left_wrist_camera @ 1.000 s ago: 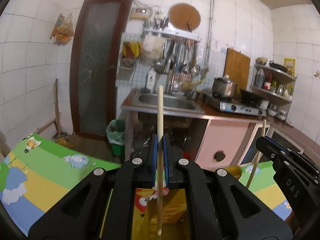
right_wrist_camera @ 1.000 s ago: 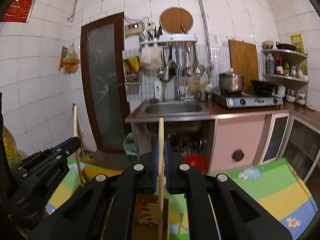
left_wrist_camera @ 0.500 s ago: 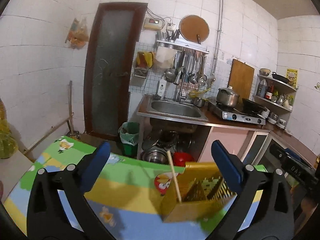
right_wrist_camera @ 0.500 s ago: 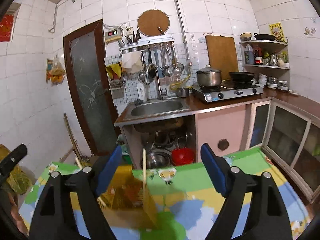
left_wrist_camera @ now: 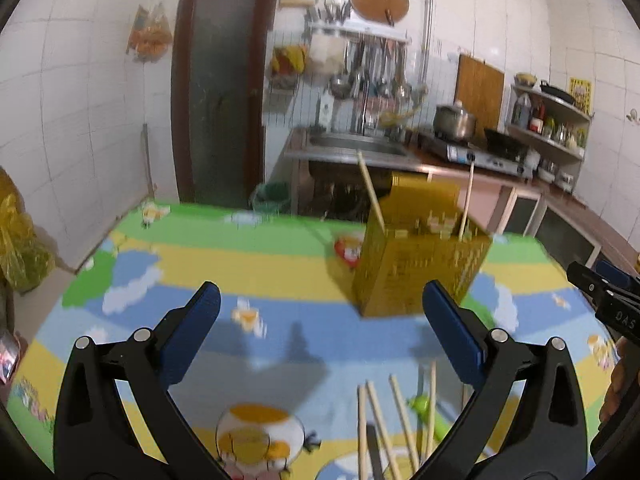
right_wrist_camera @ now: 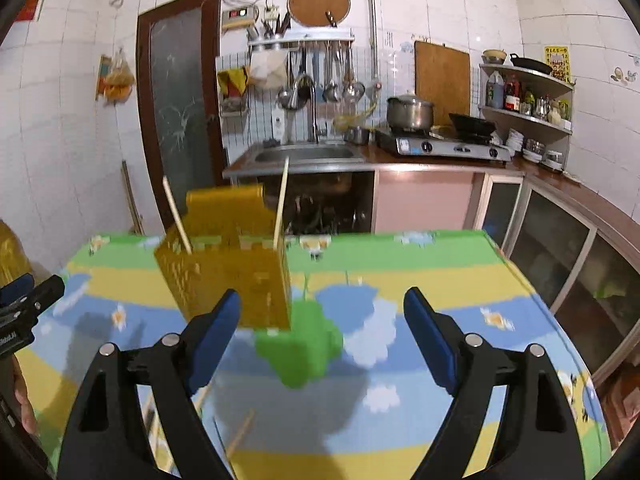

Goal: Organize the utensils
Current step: 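Move both tools back down to the remaining utensils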

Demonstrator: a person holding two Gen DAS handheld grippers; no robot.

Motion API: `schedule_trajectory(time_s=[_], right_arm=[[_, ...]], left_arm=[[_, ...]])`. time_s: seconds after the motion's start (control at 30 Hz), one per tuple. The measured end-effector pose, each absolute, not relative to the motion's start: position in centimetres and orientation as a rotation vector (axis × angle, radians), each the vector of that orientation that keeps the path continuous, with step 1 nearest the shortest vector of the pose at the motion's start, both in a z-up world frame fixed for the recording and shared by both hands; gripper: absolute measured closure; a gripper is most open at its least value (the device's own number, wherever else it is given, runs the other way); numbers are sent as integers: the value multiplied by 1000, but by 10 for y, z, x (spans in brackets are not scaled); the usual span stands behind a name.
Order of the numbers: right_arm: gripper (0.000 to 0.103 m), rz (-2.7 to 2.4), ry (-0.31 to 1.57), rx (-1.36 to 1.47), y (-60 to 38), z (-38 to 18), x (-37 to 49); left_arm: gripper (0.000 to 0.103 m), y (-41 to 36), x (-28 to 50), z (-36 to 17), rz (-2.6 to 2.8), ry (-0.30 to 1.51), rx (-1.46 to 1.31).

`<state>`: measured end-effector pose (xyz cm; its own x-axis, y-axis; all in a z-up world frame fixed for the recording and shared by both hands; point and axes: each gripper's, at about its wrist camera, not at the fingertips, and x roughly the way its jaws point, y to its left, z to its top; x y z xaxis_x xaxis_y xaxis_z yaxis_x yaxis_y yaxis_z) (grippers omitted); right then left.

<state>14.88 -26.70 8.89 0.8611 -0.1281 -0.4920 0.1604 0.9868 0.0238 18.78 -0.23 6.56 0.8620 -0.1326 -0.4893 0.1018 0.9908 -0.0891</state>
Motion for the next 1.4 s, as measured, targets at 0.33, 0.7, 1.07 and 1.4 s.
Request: schedule_trajectory(time_s=[0.33, 0.7, 1.07, 1.4], right_arm=[[21, -163, 643, 86, -261, 24, 127], [21, -172, 780, 83, -239, -17, 129], [22, -79, 836, 40, -209, -32, 122], [48, -18, 893, 116, -210, -42, 131]], left_arm=[[5, 6, 174, 20, -123, 617, -35], [5, -10, 180, -35, -129, 785, 49], [5, -16, 181, -58, -151, 873, 42], [5, -20, 182, -65, -151, 902, 55]])
